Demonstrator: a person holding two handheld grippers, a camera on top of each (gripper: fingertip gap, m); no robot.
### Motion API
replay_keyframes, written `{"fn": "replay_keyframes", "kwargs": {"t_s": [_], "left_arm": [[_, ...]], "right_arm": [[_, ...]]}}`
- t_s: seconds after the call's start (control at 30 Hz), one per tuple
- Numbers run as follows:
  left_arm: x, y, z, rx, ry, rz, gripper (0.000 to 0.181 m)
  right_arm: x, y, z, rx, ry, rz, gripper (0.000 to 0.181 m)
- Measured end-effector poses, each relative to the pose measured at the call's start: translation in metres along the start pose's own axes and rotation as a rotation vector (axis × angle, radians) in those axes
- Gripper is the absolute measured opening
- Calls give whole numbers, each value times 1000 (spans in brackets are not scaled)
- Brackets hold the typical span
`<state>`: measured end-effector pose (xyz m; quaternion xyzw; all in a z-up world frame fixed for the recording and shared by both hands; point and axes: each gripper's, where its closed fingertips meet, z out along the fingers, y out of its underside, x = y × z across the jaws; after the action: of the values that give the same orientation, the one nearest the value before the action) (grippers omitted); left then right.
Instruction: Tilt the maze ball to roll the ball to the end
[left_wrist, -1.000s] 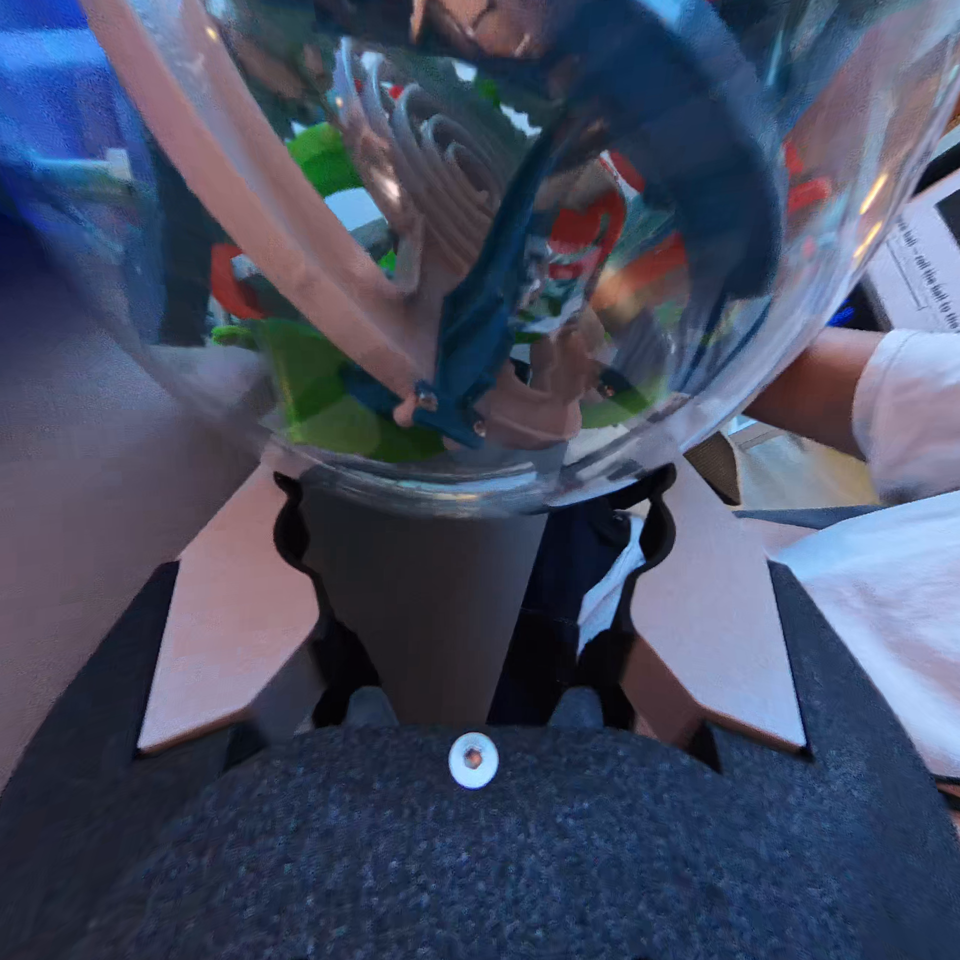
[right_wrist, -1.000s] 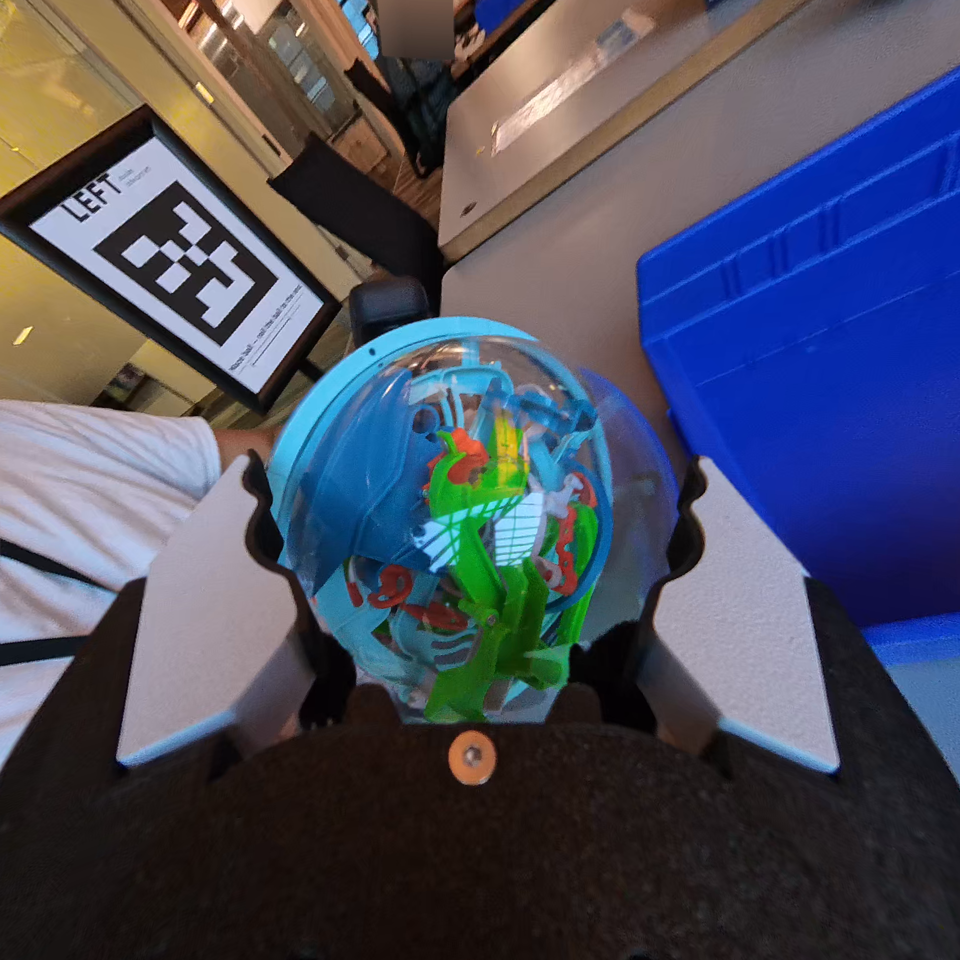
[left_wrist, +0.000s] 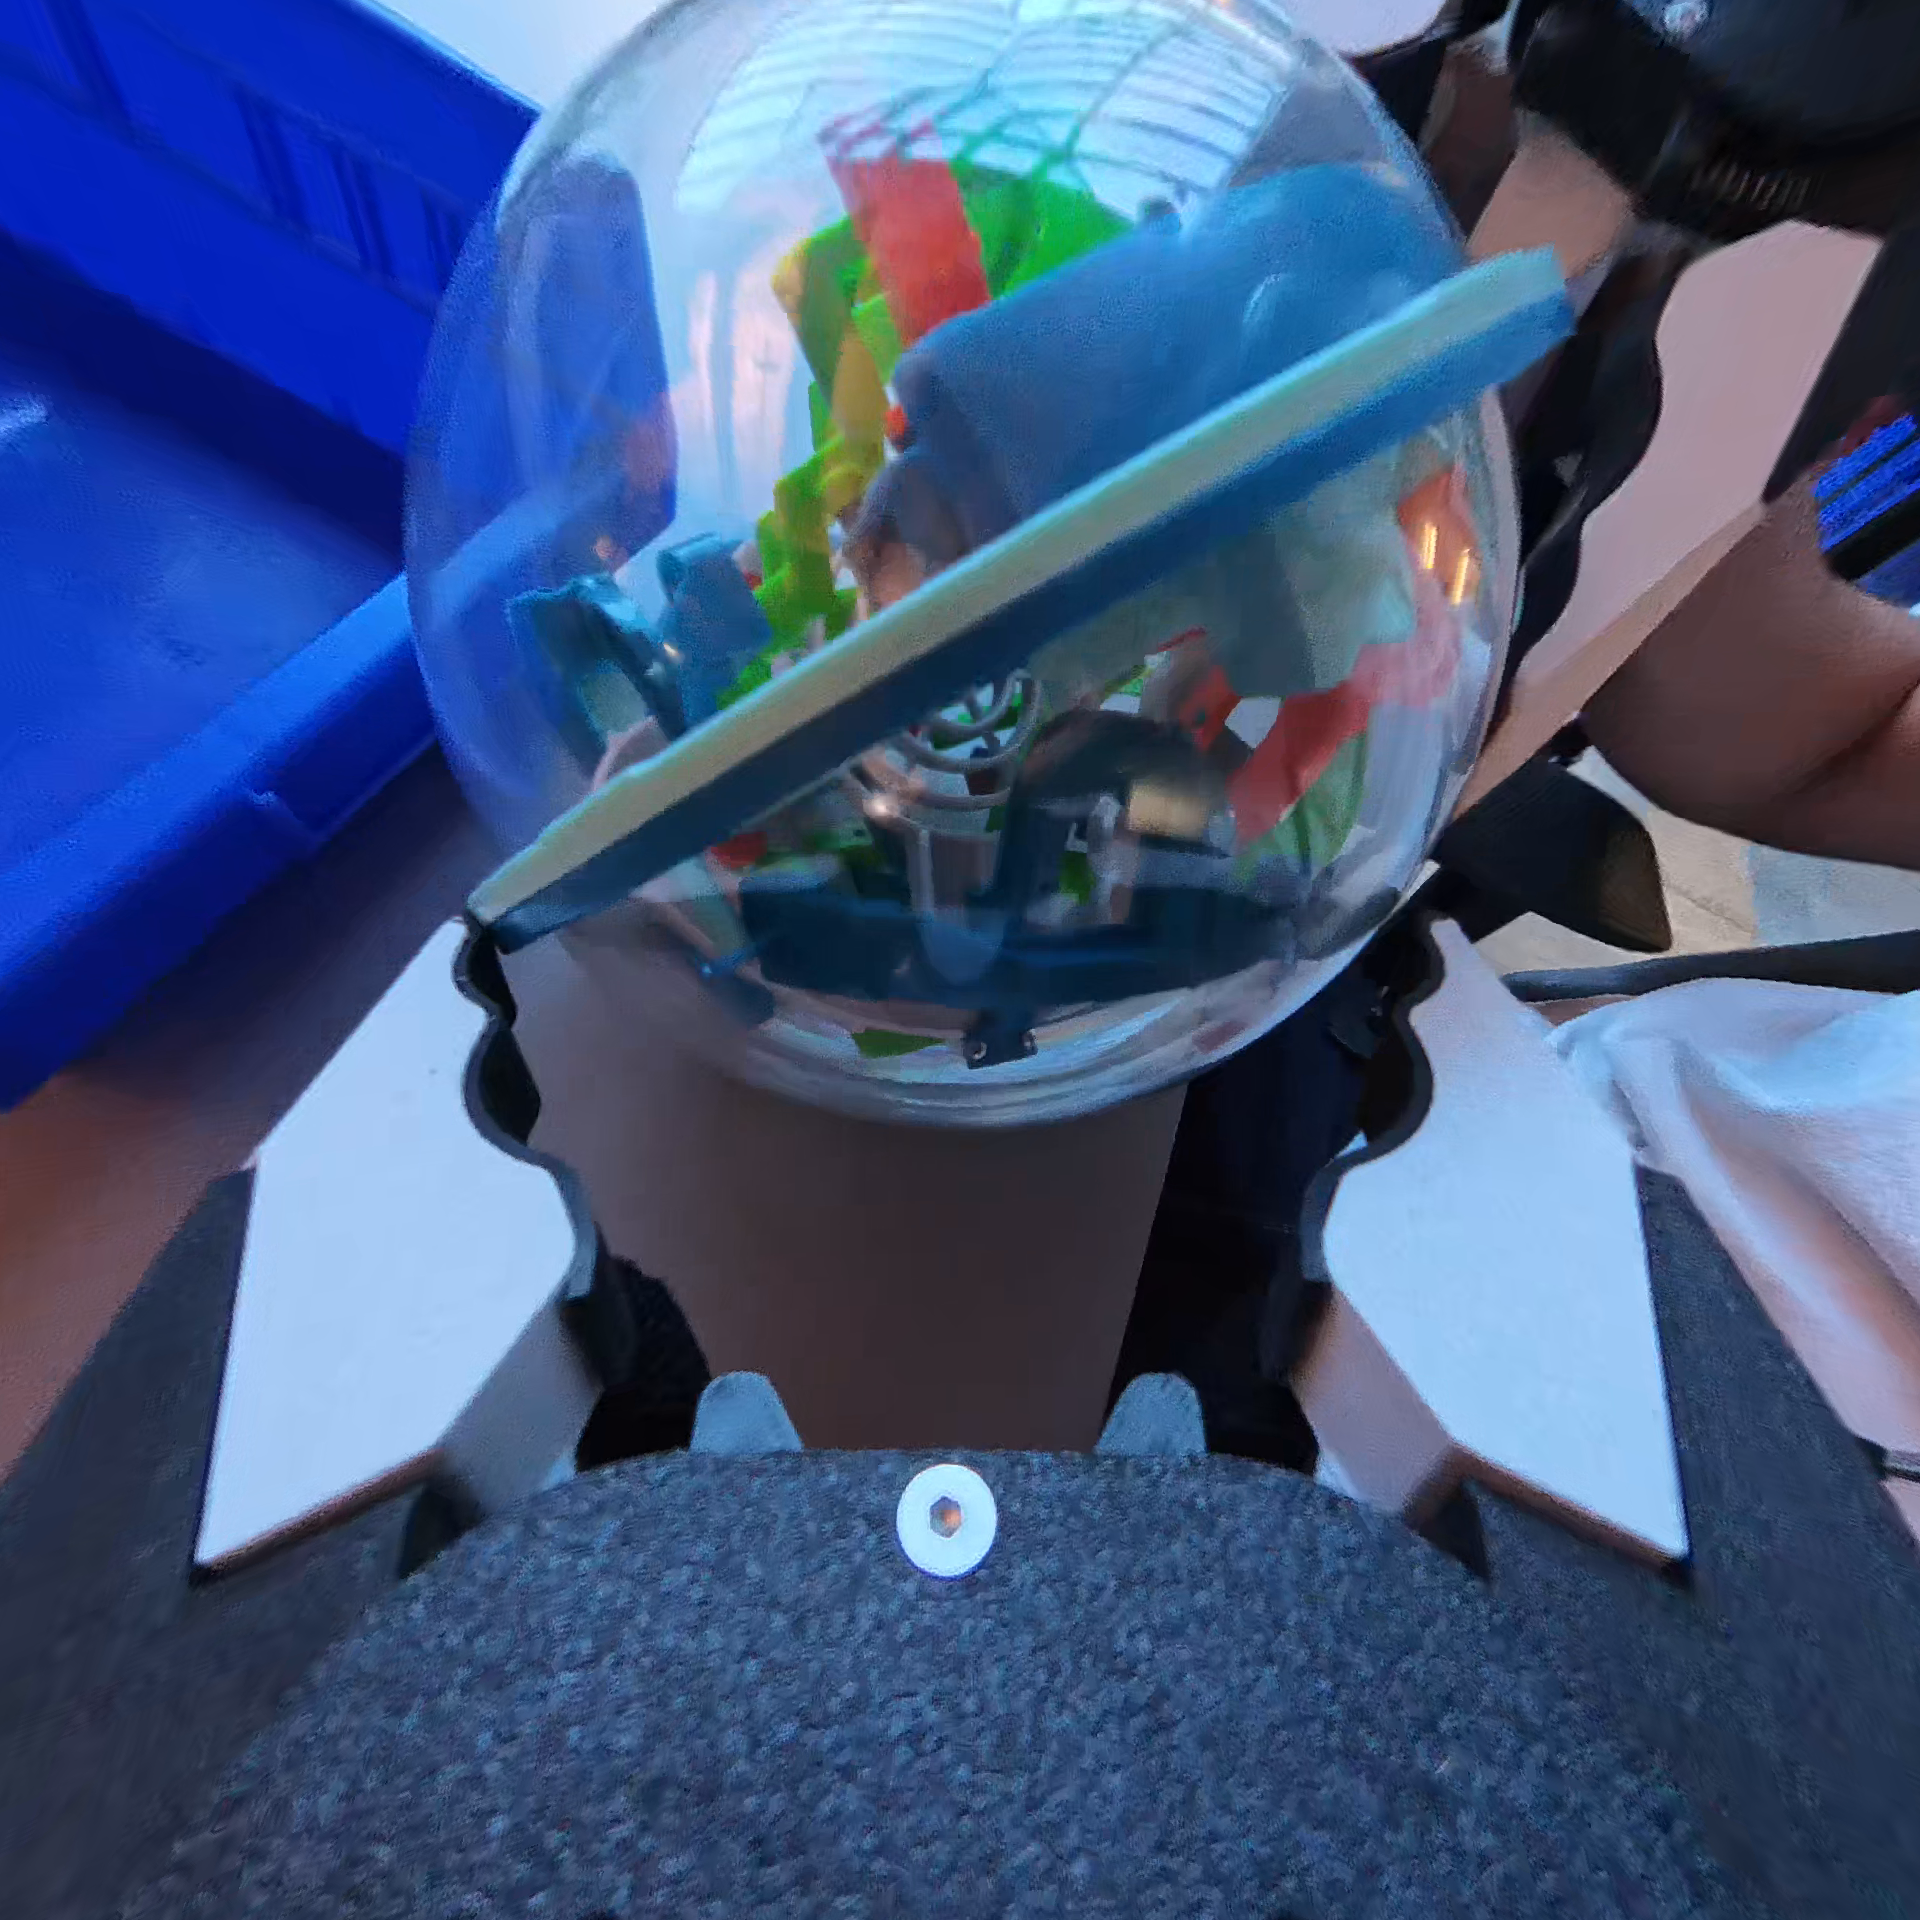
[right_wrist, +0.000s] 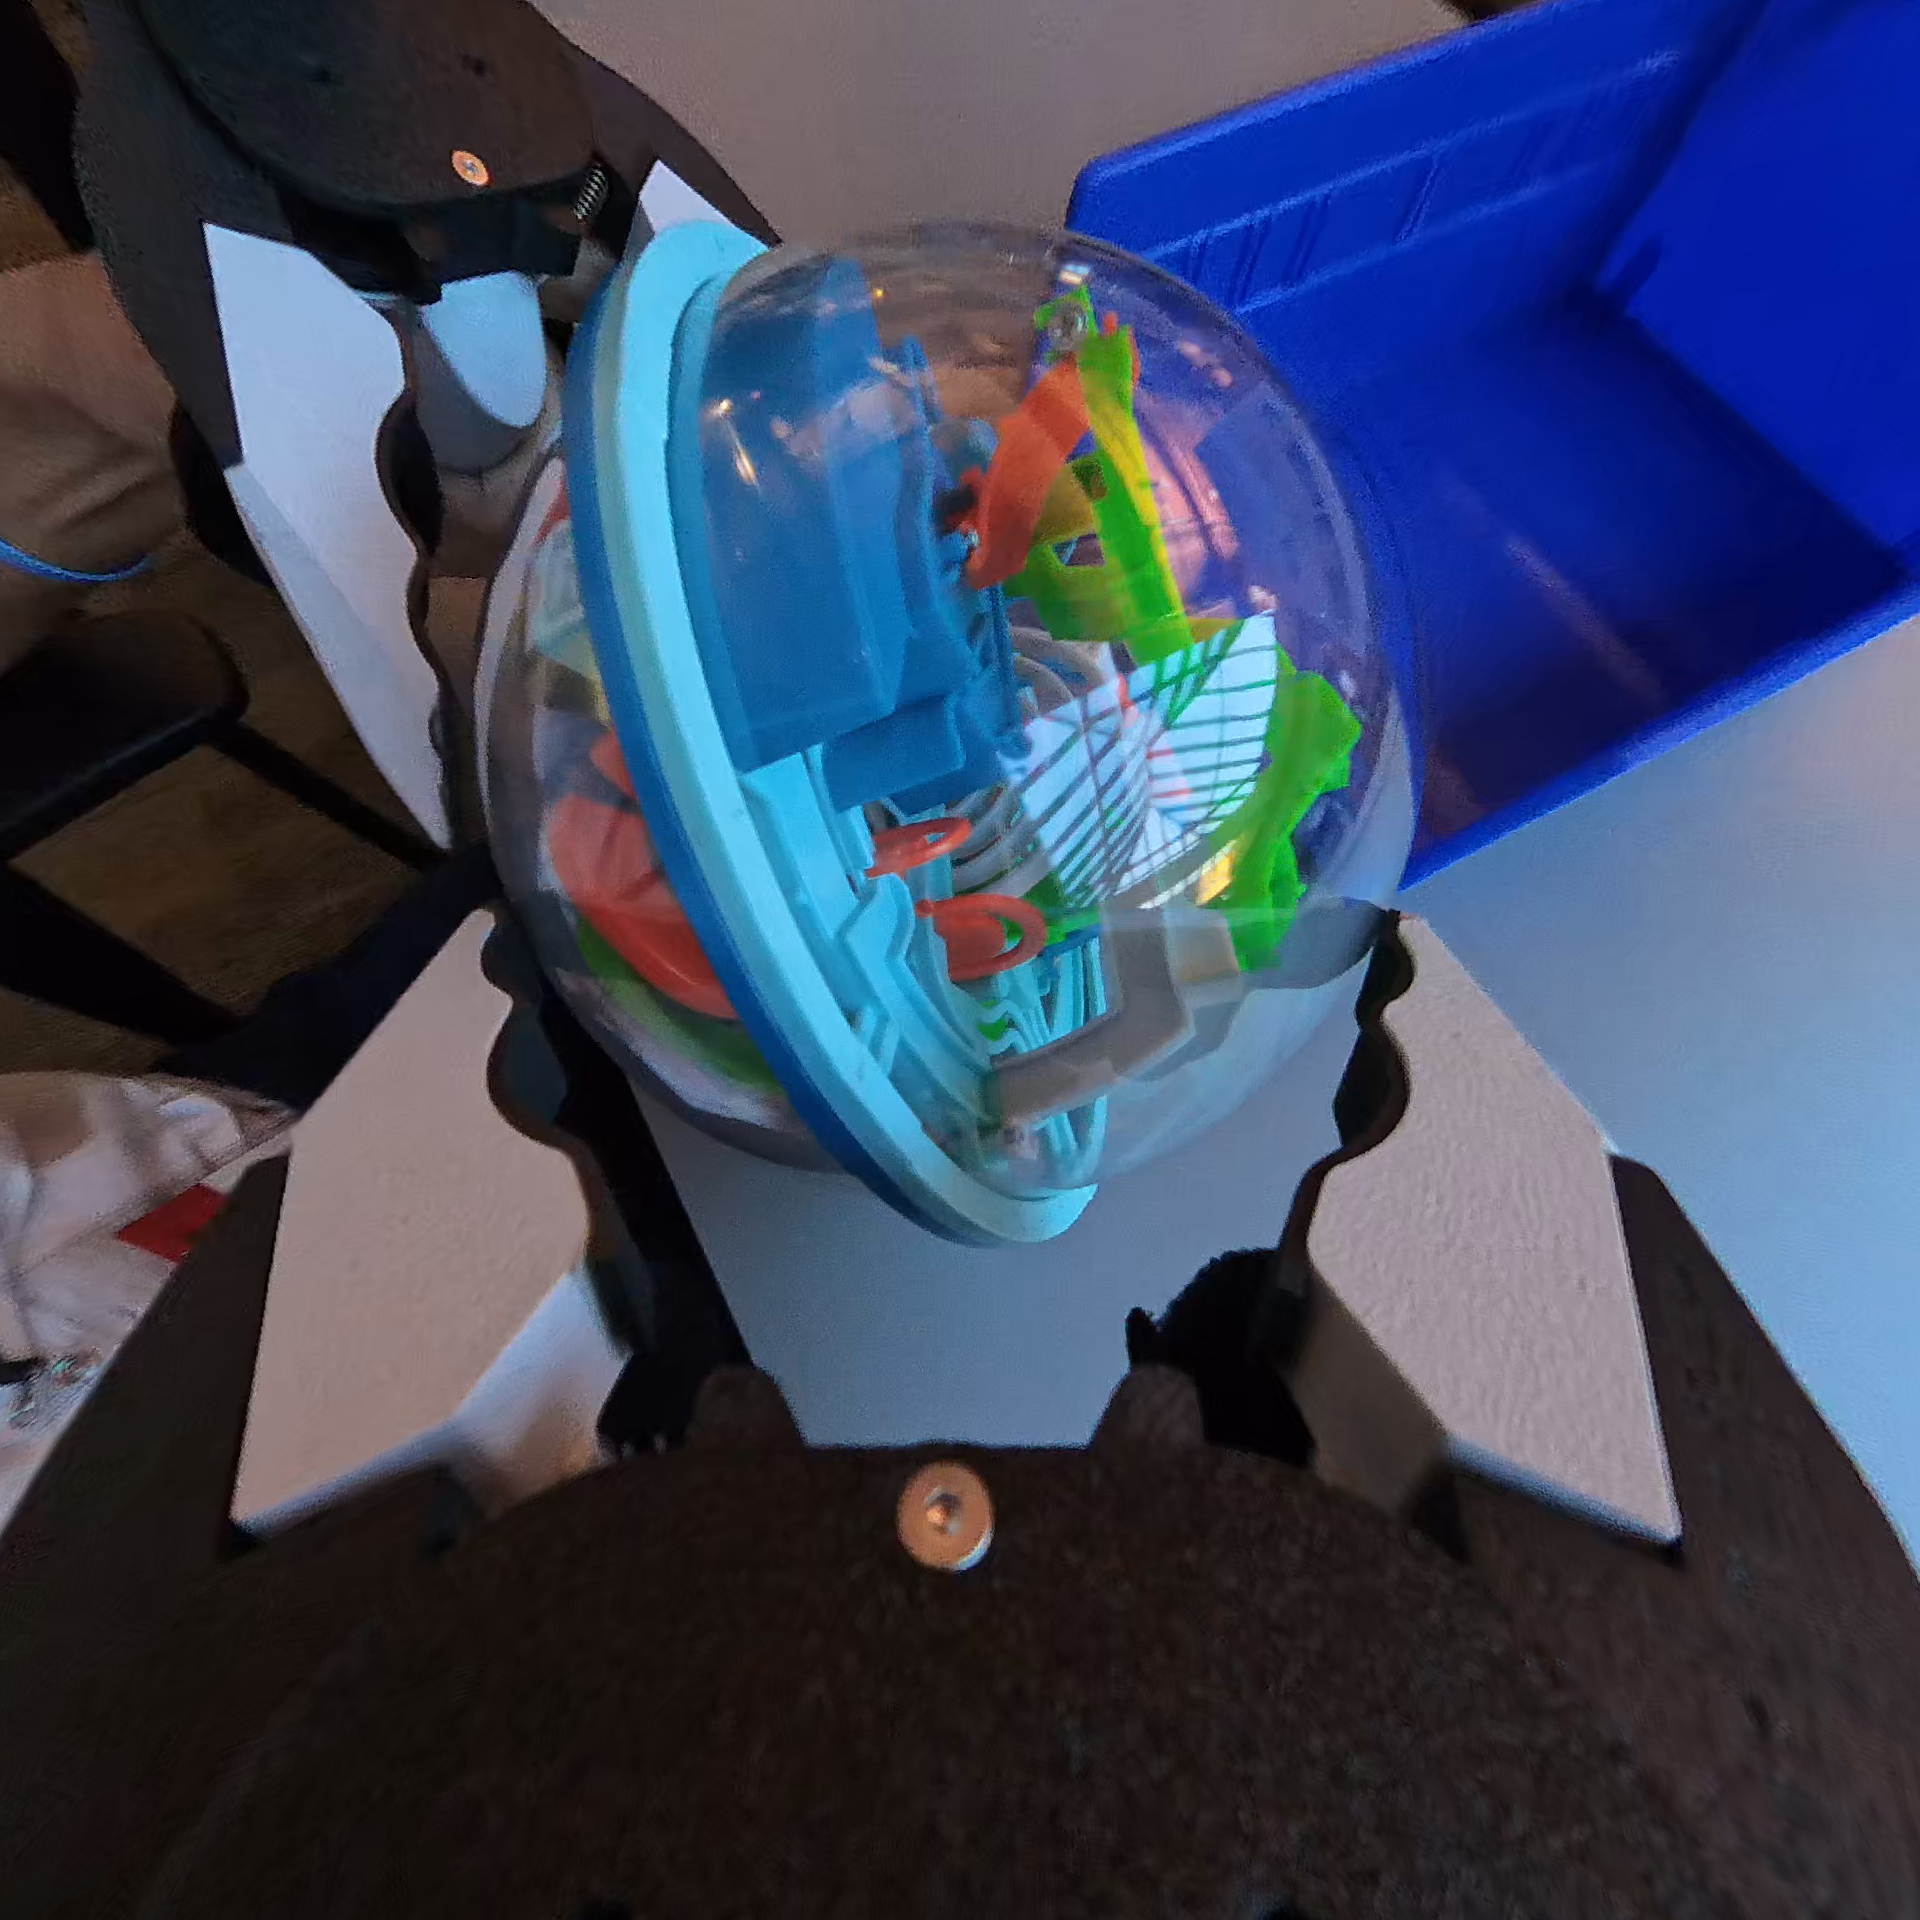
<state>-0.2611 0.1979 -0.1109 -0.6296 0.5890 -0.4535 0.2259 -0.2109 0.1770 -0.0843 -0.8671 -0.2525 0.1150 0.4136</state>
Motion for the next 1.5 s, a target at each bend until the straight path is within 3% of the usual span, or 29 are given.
{"fn": "replay_keyframes", "kwargs": {"t_s": [0.03, 0.33, 0.7, 0.8, 0.9, 1.03, 1.13, 1.3, 1.5], "left_arm": [[0, 0, -1, 9, 11, -7, 158], [-3, -1, -5, 36, 77, 94, 154], [-23, -21, 10, 12, 65, 176, 159], [-23, -15, 9, 10, 89, 116, 158], [-23, -12, 8, 43, 131, 49, 157], [-22, -11, 6, 84, 161, -12, 156], [-20, -12, 7, 105, 170, -43, 155], [-15, -12, 12, 106, 175, -32, 154], [-3, 19, 34, -59, 165, 9, 151]], "right_arm": [[2, -2, 0, -1, -22, 10, 150], [25, -6, -4, -42, -261, 185, 150], [33, -14, 5, -171, -479, 221, 151], [34, -21, 2, -64, -483, 179, 151], [44, -28, -11, 161, -393, 94, 154], [45, -14, -18, 422, -292, 49, 152], [43, 5, -2, 413, -255, 83, 149], [25, 4, 9, 434, -315, 112, 148], [28, 3, -5, 403, -368, 195, 148]]}}
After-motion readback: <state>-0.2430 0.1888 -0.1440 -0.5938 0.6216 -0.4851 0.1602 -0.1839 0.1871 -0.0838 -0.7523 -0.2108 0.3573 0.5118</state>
